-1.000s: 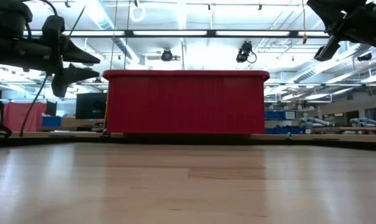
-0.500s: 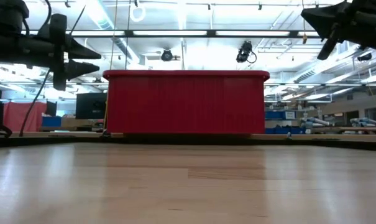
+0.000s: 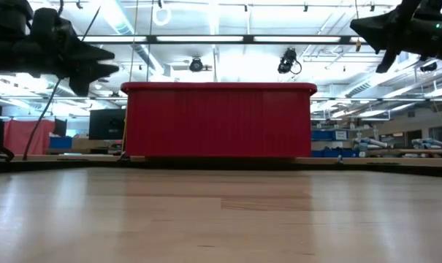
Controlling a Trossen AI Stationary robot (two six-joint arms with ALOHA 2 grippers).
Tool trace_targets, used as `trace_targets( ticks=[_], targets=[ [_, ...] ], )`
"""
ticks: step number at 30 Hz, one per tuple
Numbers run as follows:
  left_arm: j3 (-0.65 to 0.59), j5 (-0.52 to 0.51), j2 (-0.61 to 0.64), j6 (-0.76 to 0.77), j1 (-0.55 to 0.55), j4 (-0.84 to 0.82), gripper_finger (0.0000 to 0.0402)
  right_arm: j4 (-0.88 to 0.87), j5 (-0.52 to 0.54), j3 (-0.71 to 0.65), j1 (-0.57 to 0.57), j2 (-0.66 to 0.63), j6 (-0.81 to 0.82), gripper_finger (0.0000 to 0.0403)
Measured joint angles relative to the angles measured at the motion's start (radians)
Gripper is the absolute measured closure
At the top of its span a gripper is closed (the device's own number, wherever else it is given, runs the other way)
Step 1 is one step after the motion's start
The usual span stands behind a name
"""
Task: Fold laundry
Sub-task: Fold the white polo
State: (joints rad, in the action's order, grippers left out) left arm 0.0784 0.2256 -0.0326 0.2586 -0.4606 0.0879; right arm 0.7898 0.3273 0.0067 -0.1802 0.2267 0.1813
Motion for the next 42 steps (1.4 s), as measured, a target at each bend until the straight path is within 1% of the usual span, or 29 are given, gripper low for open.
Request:
trace_targets(
  ticks=[2, 4, 6, 9, 10, 12, 13, 15, 17, 19, 21, 25, 28, 32, 34, 37, 42],
  targets=[
    [0.0, 0.0, 0.0, -0.008, 0.0, 0.117, 0.0209, 0.071, 0.061, 0.0, 0.0, 0.005, -0.021, 0.0375],
    [0.0, 0.0, 0.001, -0.016, 0.0, 0.246, 0.0209, 0.12, 0.075, 0.0, -0.001, 0.011, -0.019, 0.0375],
    [0.0, -0.001, 0.001, -0.014, 0.0, 0.339, 0.0209, 0.154, 0.053, 0.0, 0.0, 0.011, -0.025, 0.0375],
    [0.0, -0.001, 0.001, -0.007, 0.0, 0.432, 0.0209, 0.181, 0.037, 0.009, 0.0, 0.016, -0.056, 0.0375],
    [0.0, -0.005, 0.001, -0.022, 0.0, 0.447, 0.0209, 0.176, 0.01, 0.021, 0.0, 0.022, -0.083, 0.0375],
    [0.0, -0.041, 0.0, -0.034, 0.001, 0.461, 0.0209, 0.118, -0.083, 0.072, 0.0, 0.06, -0.151, 0.0376],
    [0.0, -0.078, -0.005, -0.026, 0.001, 0.481, 0.0209, 0.062, -0.108, 0.114, 0.0, 0.096, -0.175, 0.0377],
    [0.0, -0.137, -0.023, -0.014, 0.001, 0.539, 0.0209, -0.054, -0.096, 0.225, 0.0, 0.2, -0.184, 0.0383],
    [0.008, -0.167, -0.054, -0.041, -0.002, 0.583, 0.021, -0.179, -0.027, 0.368, -0.009, 0.339, -0.21, 0.0389],
    [0.037, -0.178, -0.104, -0.032, -0.008, 0.568, 0.021, -0.295, 0.065, 0.513, -0.035, 0.483, -0.236, 0.0394],
    [0.076, -0.179, -0.153, -0.008, -0.014, 0.536, 0.021, -0.4, 0.081, 0.656, -0.068, 0.62, -0.237, 0.0395],
    [0.136, -0.178, -0.257, -0.007, -0.014, 0.492, 0.021, -0.571, 0.017, 0.899, -0.123, 0.846, -0.236, 0.0387],
    [0.151, -0.177, -0.33, -0.004, -0.014, 0.485, 0.021, -0.626, -0.019, 1.032, -0.171, 0.986, -0.235, 0.0381],
    [0.151, -0.177, -0.406, -0.002, -0.014, 0.484, 0.021, -0.677, -0.137, 1.186, -0.232, 1.154, -0.226, 0.0385],
    [0.151, -0.177, -0.435, 0.009, -0.012, 0.484, 0.021, -0.711, -0.169, 1.26, -0.252, 1.232, -0.226, 0.0388],
    [0.151, -0.175, -0.463, 0.036, -0.012, 0.483, 0.021, -0.753, -0.194, 1.373, -0.272, 1.338, -0.226, 0.039],
    [0.152, -0.162, -0.486, 0.068, -0.011, 0.436, 0.021, -0.794, -0.199, 1.56, -0.293, 1.498, -0.256, 0.0387]
  ],
)
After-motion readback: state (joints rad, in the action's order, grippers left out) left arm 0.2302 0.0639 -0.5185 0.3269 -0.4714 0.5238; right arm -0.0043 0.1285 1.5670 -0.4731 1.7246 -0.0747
